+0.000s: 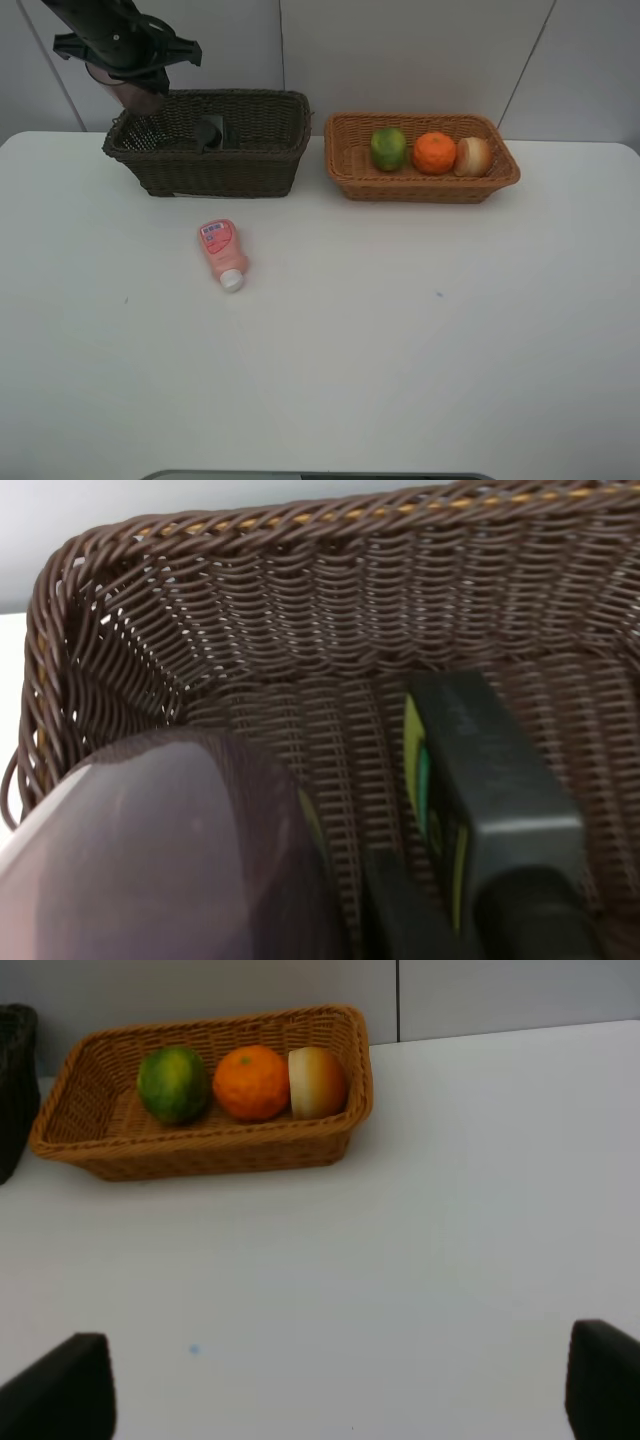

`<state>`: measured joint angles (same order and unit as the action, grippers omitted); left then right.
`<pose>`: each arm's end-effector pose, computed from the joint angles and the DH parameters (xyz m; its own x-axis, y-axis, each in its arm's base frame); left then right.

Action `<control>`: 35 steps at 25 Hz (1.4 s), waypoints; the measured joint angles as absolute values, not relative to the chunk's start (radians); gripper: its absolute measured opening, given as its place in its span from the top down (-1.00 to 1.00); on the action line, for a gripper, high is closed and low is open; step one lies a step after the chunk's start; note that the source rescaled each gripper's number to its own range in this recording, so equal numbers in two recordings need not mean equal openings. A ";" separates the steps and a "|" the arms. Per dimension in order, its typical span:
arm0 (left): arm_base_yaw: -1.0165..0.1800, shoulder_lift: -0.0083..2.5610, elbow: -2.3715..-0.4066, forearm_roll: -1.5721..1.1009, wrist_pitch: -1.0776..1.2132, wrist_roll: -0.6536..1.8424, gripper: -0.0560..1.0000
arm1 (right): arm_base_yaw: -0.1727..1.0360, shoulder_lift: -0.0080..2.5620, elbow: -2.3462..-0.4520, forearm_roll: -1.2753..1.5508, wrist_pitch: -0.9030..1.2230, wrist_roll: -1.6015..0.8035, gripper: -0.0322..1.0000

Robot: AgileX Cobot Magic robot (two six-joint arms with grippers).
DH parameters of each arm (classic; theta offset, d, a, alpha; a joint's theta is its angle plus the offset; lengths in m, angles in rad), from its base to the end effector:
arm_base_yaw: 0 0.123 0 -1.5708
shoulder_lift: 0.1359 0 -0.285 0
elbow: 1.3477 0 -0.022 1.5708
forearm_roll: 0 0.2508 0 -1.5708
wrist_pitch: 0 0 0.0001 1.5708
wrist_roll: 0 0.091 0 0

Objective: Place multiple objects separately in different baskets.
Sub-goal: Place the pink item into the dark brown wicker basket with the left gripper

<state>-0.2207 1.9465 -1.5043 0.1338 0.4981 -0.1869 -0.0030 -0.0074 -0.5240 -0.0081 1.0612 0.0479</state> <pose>0.4328 -0.0911 0.2367 -0.7431 0.0960 -0.6622 0.1263 0.9920 0.0021 -0.0089 -0.0006 0.2838 -0.4275 0.0452 -0.9029 0.0282 0.9989 0.0367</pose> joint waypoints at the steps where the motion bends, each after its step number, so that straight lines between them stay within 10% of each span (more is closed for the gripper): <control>1: -0.219 1.961 -1.500 0.130 0.471 -0.187 0.89 | -0.003 -0.007 -0.524 -0.008 1.061 0.048 -0.99; 24: -0.219 2.125 -1.497 0.065 0.300 -0.167 0.82 | -0.003 -0.007 -0.524 -0.008 1.061 0.048 -0.99; 35: -0.219 2.121 -1.497 0.058 0.292 -0.158 -0.74 | -0.003 -0.007 -0.524 -0.008 1.061 0.048 -0.99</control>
<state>-0.2192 2.1212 -1.4970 0.0577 0.2918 -0.1581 -0.0030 -0.0074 -0.5240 -0.0081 1.0612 0.0479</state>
